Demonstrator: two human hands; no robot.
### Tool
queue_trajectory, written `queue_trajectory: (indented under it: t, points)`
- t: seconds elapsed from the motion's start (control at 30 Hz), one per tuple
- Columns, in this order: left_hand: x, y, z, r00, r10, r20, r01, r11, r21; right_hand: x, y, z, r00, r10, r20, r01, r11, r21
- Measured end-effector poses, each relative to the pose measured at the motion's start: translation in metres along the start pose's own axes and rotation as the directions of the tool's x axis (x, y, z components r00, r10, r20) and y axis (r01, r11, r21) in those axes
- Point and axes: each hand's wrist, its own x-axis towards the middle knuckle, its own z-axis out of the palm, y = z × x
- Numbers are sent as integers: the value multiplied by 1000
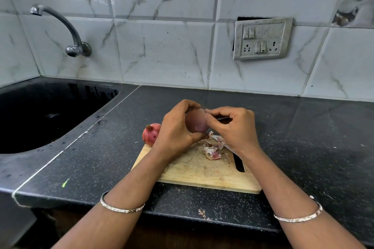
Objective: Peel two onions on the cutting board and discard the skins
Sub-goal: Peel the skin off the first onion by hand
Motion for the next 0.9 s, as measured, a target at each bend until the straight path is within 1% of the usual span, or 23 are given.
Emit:
queue_trajectory:
  t: [0.1,0.23,0.37,0.5,0.63,0.9]
  points:
    - [0,-1,0,1000,1,4,-1,1000,14,-1,2,1,1000,-10,-15,10,1000,-12]
    - [0,0,0,1000,12,13,-12,999,41,0,3,1,999,-42,-19,41,996,-75]
    - [0,0,-1,1000,2,5,-2,999,47,0,0,0,1000,-12,6,12,999,-47]
    - [-1,2,-1,1000,24,5,-24,996,85,0,0,0,999,-23,32,24,999,-36]
    - [-2,3,-1,999,45,20,-48,991,124,0,2,-1,999,-1,46,2,1000,-21]
    - [-3,5,-2,996,76,39,-81,983,167,0,3,0,999,-34,29,36,998,-52]
